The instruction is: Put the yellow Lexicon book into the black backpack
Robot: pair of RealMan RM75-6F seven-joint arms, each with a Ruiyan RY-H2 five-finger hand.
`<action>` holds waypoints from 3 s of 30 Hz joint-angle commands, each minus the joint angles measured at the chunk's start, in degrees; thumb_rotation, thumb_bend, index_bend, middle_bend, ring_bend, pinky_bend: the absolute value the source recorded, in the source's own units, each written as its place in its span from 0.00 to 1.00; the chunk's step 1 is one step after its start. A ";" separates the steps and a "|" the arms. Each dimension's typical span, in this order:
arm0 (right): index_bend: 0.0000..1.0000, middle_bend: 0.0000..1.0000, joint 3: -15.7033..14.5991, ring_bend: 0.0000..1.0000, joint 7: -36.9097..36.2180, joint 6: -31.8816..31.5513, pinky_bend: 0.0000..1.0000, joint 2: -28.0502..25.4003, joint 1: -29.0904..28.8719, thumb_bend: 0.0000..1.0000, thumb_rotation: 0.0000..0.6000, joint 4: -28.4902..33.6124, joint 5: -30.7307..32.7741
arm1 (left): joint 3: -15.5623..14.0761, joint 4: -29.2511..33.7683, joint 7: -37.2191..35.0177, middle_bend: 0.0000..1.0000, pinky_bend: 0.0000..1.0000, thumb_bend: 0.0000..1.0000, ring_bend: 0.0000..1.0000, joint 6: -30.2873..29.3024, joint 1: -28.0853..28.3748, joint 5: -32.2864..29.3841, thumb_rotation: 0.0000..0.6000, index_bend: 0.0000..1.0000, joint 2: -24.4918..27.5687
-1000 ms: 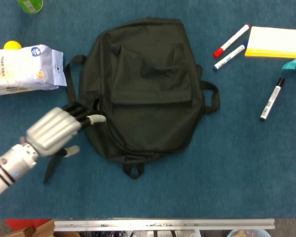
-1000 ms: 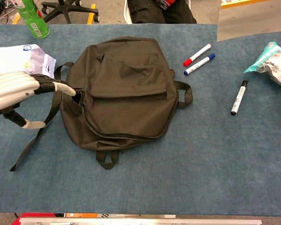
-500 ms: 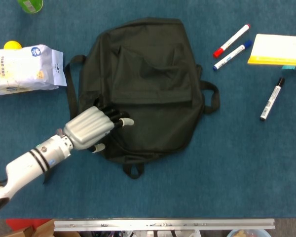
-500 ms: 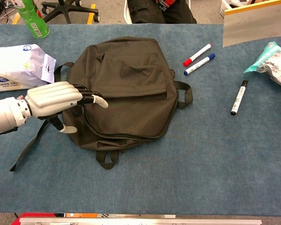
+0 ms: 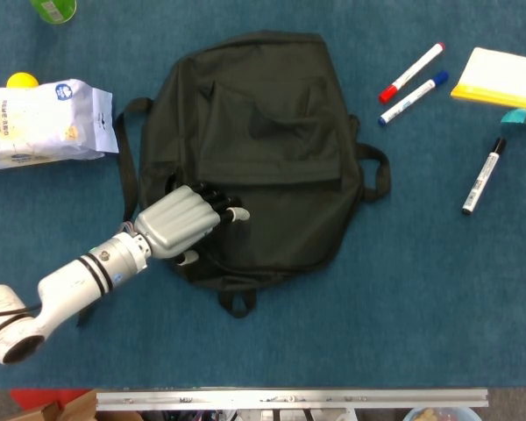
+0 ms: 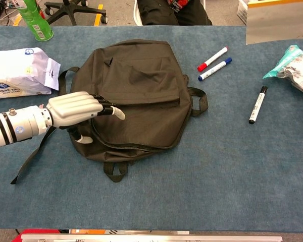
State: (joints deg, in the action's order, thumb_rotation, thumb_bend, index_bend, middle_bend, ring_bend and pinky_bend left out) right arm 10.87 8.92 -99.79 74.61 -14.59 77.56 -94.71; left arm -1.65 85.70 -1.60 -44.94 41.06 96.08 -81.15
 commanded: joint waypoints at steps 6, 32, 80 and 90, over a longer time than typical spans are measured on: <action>0.86 0.74 0.33 0.57 -1.18 -0.39 0.60 -0.08 0.52 0.34 1.00 -0.93 0.66 | 1.95 -0.92 -6.21 0.24 0.19 0.18 0.22 0.90 2.49 -3.71 1.00 0.27 -4.54; 0.88 0.75 0.43 0.57 -3.96 -1.74 0.61 -0.75 1.62 0.34 1.00 -1.56 0.41 | 0.42 -2.99 4.17 0.42 0.23 0.38 0.40 -0.97 3.11 -7.68 1.00 0.49 -6.69; 0.92 0.79 -10.00 0.61 -19.86 0.85 0.66 -5.12 -1.29 0.32 1.00 11.56 -19.35 | 16.62 17.04 -17.32 0.57 0.53 0.39 0.52 1.25 2.01 -40.98 1.00 0.69 1.59; 0.92 0.79 -11.67 0.62 -19.35 4.67 0.67 -1.71 -4.34 0.32 1.00 14.69 -23.67 | 19.40 16.16 -17.04 0.57 0.53 0.39 0.52 4.78 5.36 -53.34 1.00 0.69 2.79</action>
State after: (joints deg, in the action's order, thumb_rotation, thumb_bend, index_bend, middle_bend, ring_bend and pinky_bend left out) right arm -0.67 -10.52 -95.50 72.49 -18.58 91.90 -118.08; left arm 16.90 102.06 -18.45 -41.33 45.44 45.13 -78.84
